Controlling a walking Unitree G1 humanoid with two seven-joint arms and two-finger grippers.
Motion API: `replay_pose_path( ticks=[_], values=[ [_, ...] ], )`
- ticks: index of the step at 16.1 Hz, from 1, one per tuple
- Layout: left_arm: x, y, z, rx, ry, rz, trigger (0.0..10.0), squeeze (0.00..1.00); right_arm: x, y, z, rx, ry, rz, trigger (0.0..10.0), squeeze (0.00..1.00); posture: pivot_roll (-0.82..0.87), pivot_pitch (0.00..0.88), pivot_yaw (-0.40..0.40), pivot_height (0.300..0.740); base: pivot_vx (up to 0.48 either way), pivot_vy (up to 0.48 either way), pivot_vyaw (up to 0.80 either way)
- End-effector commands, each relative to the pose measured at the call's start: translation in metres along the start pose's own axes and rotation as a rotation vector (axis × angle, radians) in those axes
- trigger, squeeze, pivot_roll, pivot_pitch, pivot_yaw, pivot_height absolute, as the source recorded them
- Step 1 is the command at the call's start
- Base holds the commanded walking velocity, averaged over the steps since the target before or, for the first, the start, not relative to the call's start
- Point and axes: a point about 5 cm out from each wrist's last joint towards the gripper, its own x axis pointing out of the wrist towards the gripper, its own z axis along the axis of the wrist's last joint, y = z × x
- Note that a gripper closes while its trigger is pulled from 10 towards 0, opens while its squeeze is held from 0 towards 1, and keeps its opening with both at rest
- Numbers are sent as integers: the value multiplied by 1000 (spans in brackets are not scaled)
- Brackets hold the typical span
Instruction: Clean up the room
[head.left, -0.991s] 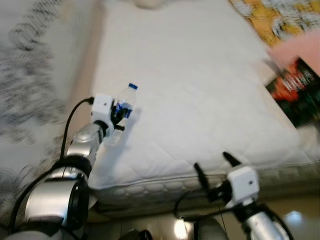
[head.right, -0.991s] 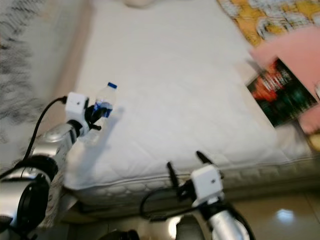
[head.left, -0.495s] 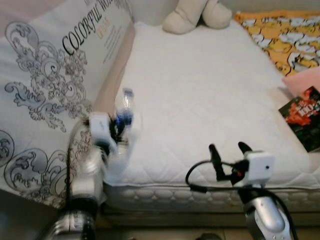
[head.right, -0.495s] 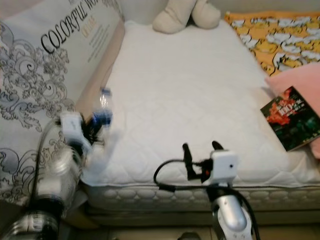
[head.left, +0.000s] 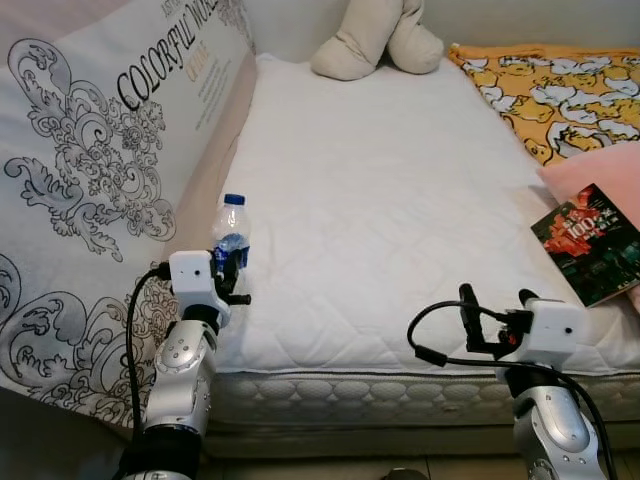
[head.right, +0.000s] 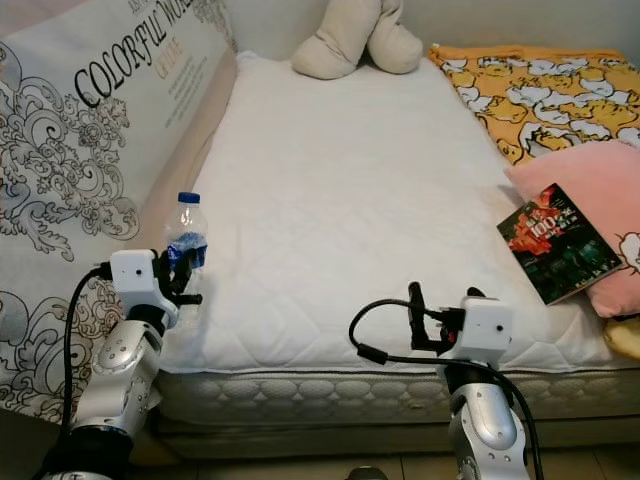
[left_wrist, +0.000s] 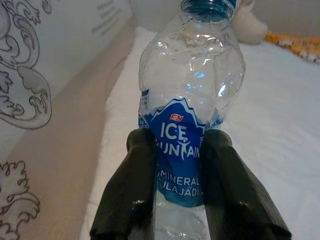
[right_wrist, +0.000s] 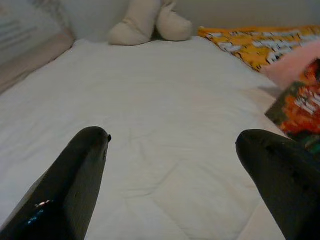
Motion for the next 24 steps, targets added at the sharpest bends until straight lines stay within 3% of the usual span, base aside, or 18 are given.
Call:
replay_pose_path(
  ticks=[1,7,11,16,19,24],
  values=[
    [2,-3,2,45,10,-33,10000,0,3,6,-1,-19,-3,40,10000,0,-205,0,53,740,0,0,0],
    [15,-11,14,87,8,-61,10000,0,10,12,-10,-7,12,36,10000,0,-191,0,94,740,-52,0,0],
    [17,-12,14,105,19,-65,10000,0,12,12,-11,-5,11,34,10000,0,-193,0,96,740,-479,0,0],
    [19,-17,16,121,12,-80,10000,0,13,15,-12,-9,13,39,10000,0,-195,0,102,740,0,0,0],
    [18,-21,13,67,25,-79,10000,0,12,14,-10,-28,7,43,10000,0,-204,0,89,740,0,-480,0],
    [16,-32,6,80,37,-94,10000,0,12,4,-7,-69,14,50,10000,0,-210,0,59,740,0,-477,588]
  ],
)
